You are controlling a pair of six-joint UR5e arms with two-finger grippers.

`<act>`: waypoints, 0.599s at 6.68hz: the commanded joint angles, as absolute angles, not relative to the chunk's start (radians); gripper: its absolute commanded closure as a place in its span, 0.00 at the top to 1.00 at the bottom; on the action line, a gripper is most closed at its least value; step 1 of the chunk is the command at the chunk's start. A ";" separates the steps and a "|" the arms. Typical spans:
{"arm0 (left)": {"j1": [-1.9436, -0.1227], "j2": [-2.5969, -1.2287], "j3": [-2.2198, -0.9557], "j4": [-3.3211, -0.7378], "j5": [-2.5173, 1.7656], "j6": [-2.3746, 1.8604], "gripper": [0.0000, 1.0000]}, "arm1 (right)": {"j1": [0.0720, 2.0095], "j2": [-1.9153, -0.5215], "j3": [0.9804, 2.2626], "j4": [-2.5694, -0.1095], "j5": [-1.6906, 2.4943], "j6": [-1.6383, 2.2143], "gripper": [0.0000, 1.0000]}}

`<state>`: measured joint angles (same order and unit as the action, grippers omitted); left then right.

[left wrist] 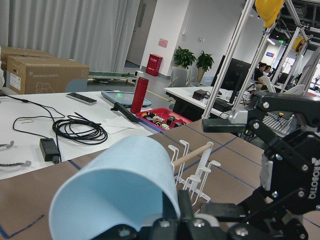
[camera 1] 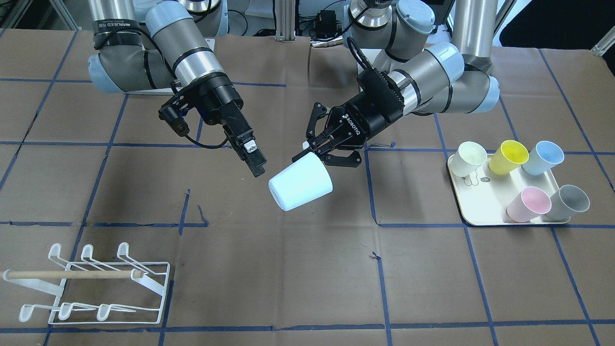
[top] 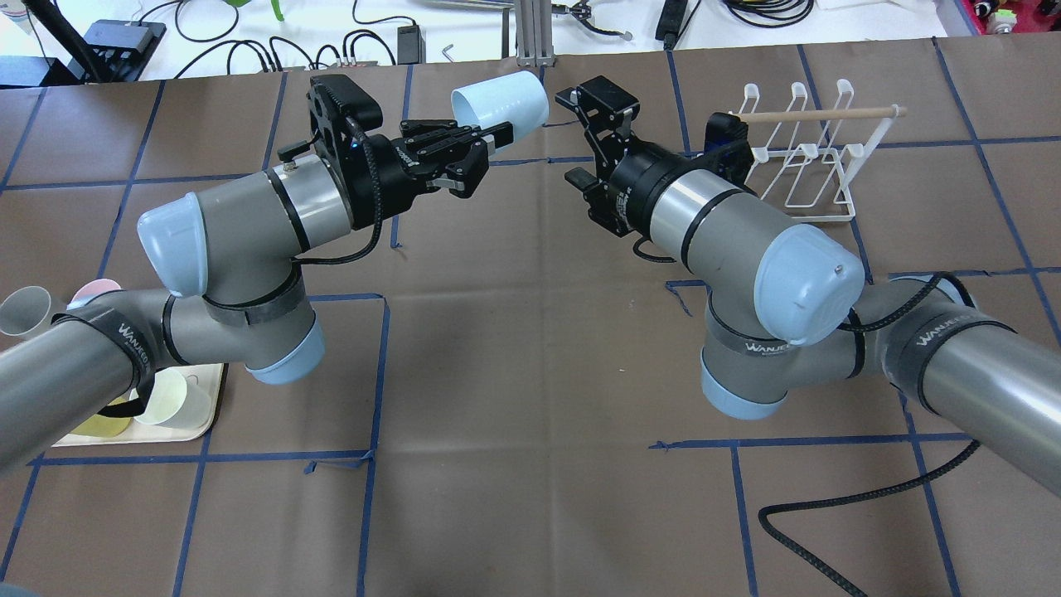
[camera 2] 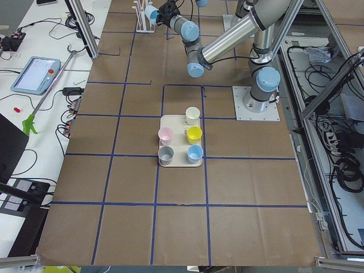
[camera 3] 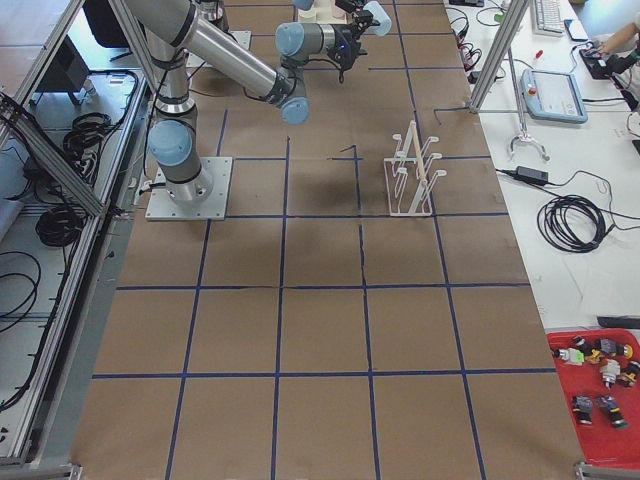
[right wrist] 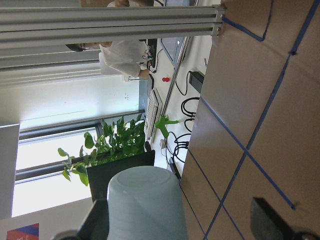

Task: Transfer IKEA cup to right arm and place on rack

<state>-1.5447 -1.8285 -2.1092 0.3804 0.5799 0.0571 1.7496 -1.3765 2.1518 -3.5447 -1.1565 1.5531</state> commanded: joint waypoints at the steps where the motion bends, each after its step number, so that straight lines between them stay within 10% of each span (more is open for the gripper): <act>1: -1.545 -1.829 -2.109 0.380 0.580 0.057 0.04 | 1.782 -1.373 2.120 -3.514 -1.157 1.569 1.00; 4: -1.545 -1.829 -2.109 0.380 0.580 0.055 0.05 | 1.782 -1.339 2.060 -3.490 -1.155 1.568 1.00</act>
